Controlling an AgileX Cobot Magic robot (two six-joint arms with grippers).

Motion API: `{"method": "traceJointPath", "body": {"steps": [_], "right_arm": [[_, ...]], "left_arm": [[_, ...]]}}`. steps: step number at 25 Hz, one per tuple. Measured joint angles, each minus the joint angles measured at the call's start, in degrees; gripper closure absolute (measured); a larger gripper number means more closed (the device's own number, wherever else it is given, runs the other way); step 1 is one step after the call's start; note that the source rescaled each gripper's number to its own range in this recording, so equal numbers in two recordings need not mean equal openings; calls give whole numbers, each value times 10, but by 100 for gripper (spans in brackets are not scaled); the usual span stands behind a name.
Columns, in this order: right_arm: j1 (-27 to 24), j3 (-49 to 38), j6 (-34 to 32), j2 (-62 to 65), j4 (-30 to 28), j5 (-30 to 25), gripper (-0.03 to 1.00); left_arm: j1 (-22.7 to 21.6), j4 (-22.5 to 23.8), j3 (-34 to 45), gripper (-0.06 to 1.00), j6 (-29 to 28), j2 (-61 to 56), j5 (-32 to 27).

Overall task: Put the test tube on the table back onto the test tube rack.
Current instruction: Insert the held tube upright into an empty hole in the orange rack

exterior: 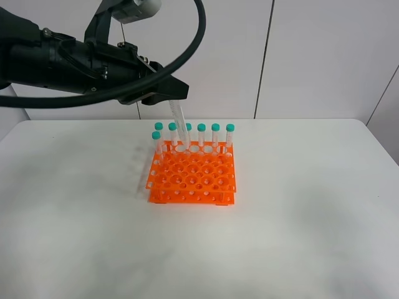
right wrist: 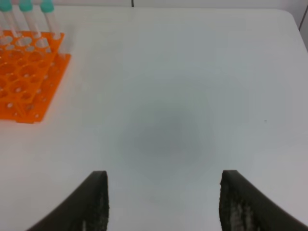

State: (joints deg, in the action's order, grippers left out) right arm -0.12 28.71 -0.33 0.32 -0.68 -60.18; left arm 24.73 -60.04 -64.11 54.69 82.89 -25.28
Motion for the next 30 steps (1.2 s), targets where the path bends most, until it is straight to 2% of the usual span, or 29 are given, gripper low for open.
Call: {"method": "traceJointPath", "body": {"steps": [30], "right_arm": [[0, -4, -2, 0, 3, 11, 51]], "left_arm": [[0, 2, 0, 94, 4, 0, 6]]}}
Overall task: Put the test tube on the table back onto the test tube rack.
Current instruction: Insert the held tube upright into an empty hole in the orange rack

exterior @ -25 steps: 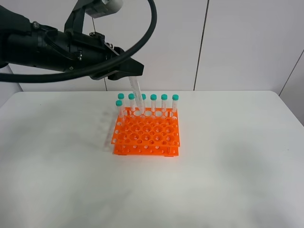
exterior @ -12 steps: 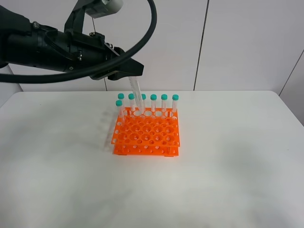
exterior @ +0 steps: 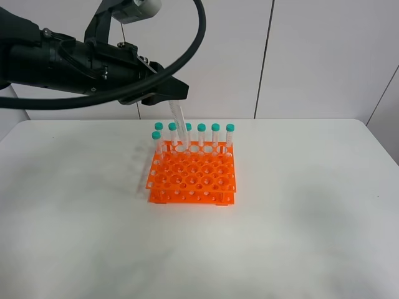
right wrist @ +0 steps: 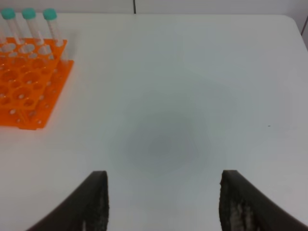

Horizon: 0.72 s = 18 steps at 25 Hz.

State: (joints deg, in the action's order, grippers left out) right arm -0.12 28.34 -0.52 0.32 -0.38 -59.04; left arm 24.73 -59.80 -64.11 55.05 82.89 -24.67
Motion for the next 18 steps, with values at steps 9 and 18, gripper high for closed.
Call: {"method": "traceJointPath", "body": {"steps": [9, 18], "right_arm": [[0, 0, 0, 0, 0, 0, 51], [0, 0, 0, 0, 0, 0, 51]], "left_arm": [[1, 109, 0, 94, -85, 0, 49], [9, 292, 0, 94, -263, 3, 111]]}}
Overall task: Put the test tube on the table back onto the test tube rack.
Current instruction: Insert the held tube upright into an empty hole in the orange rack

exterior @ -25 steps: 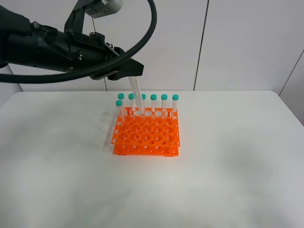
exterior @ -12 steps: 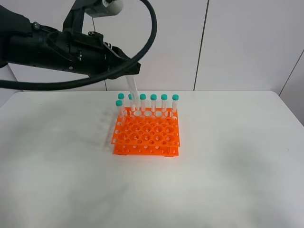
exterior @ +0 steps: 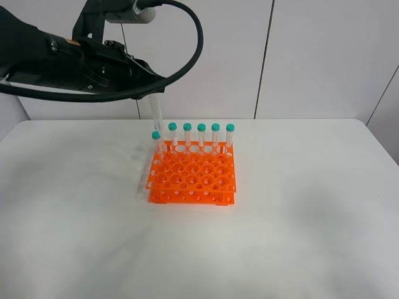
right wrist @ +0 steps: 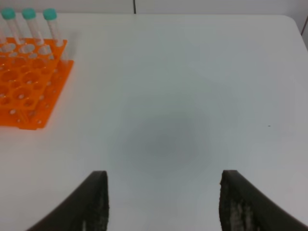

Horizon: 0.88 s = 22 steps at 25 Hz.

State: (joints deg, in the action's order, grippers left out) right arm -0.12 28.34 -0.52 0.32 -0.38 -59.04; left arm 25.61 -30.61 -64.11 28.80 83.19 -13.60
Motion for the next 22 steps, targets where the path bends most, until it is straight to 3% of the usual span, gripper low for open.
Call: {"method": "traceJointPath", "body": {"steps": [6, 14, 22], "right_arm": [[0, 0, 0, 0, 0, 0, 51], [0, 0, 0, 0, 0, 0, 51], [0, 0, 0, 0, 0, 0, 51]], "left_arm": [[8, 78, 0, 94, -76, 44, 19], [8, 178, 0, 94, -191, 89, 101], [8, 209, -18, 94, -228, 134, 142]]}}
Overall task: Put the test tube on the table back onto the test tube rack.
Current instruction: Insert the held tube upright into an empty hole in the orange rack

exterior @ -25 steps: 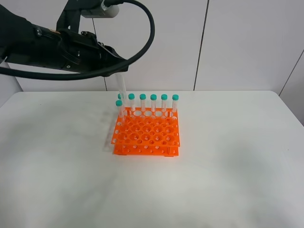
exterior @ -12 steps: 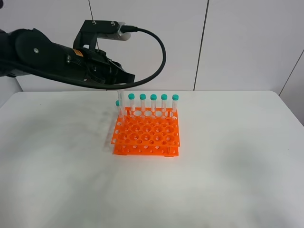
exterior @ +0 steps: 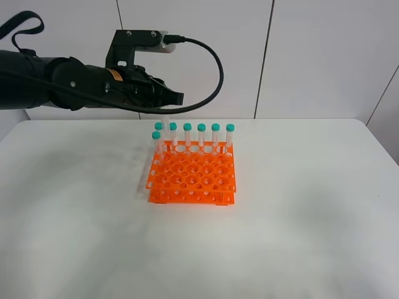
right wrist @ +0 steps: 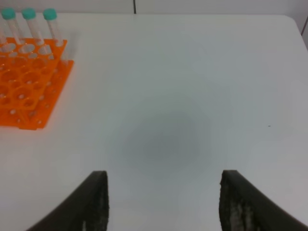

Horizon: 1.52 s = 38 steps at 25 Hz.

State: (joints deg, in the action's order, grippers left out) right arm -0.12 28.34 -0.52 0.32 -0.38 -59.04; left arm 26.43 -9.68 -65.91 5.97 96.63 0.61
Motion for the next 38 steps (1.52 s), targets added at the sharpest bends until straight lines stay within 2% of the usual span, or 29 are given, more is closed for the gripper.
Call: {"method": "traceJointPath", "body": {"steps": [9, 25, 38], "right_arm": [[0, 0, 0, 0, 1, 0, 51], [0, 0, 0, 0, 1, 0, 51], [0, 0, 0, 0, 1, 0, 51]], "left_arm": [[0, 2, -48, 94, -2, 75, 10], [0, 6, -49, 94, -20, 136, 54], [-6, 16, -49, 94, -6, 148, 54]]}}
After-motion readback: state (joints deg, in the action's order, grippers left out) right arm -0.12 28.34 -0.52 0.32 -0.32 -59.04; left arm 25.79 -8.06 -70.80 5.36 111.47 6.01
